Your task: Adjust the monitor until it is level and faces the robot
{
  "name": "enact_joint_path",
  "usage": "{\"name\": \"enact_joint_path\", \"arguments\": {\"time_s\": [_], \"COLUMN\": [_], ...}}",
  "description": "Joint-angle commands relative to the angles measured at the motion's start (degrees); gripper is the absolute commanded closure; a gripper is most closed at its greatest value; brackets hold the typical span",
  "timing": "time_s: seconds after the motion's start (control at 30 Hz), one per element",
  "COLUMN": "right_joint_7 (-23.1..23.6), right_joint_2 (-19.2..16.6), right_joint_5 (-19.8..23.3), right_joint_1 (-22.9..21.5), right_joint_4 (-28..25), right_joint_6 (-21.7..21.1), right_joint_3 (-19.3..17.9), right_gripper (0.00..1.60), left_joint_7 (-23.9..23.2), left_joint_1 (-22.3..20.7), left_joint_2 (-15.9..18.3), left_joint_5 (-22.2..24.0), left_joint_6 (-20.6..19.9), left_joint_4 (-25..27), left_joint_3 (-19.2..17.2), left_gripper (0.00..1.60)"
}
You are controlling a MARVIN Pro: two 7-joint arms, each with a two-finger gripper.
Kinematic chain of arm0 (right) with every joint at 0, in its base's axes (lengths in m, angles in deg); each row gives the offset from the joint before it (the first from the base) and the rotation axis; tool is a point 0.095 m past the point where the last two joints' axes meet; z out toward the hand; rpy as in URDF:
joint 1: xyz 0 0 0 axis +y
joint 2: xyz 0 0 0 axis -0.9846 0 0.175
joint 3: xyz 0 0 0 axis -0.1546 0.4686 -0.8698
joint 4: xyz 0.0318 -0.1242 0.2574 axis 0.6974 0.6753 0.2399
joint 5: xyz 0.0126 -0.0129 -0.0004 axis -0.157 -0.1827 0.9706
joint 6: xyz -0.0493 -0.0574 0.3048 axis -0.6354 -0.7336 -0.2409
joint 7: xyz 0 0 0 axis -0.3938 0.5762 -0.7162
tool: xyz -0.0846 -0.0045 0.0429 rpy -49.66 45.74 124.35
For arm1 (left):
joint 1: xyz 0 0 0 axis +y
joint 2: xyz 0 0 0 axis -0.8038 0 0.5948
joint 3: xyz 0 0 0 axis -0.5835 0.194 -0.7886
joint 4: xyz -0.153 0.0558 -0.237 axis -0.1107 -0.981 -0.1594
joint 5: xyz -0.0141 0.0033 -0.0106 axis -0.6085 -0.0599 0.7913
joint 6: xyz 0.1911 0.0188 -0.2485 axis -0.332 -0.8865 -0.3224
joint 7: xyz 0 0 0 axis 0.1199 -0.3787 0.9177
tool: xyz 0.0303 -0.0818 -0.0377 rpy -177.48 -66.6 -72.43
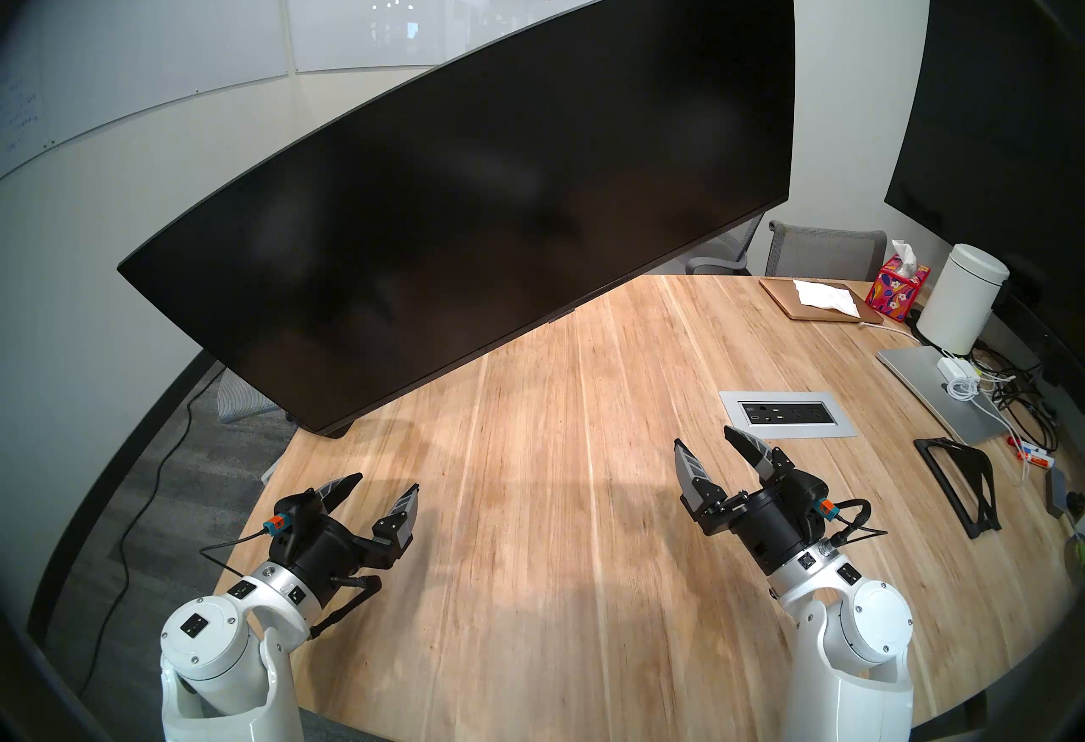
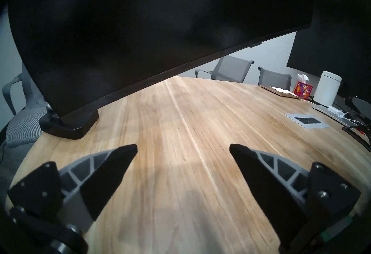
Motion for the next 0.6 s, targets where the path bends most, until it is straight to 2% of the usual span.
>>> {"name": "enact_joint_path", "arguments": {"time_s": [0.0, 0.13, 0.3, 0.47, 0.57], "right_joint_7": [0.0, 0.0, 0.0, 0.0, 0.0], "right_joint_2": [-0.1, -0.1, -0.1, -0.1, -0.1], "right_joint_5": [0.3, 0.3, 0.3, 0.3, 0.3], "right_joint_1": [-0.1, -0.1, -0.1, -0.1, -0.1], "right_joint_4": [-0.9, -0.9, -0.9, -0.9, -0.9], "right_joint_6": [0.1, 0.1, 0.1, 0.1, 0.1], "right_joint_3": [0.0, 0.0, 0.0, 0.0, 0.0], "right_gripper": [0.0, 0.0, 0.0, 0.0, 0.0], "left_joint_7": [6.4, 9.9, 13.9, 16.8, 18.1], "left_joint_1": [-1.3, -2.6, -4.9, -7.2, -7.9], "left_joint_2": [1.3, 2.2, 3.1, 3.8, 4.1], "left_joint_5": [2.3, 4.1, 9.0, 12.9, 14.6], "left_joint_6": [-4.6, -6.7, -10.1, -10.7, -8.9], "left_joint_4": [0.7, 0.0, -1.5, -4.1, -5.6], "left_joint_3": [4.6, 6.2, 7.2, 7.4, 7.7], "left_gripper": [0.0, 0.0, 0.0, 0.0, 0.0]}}
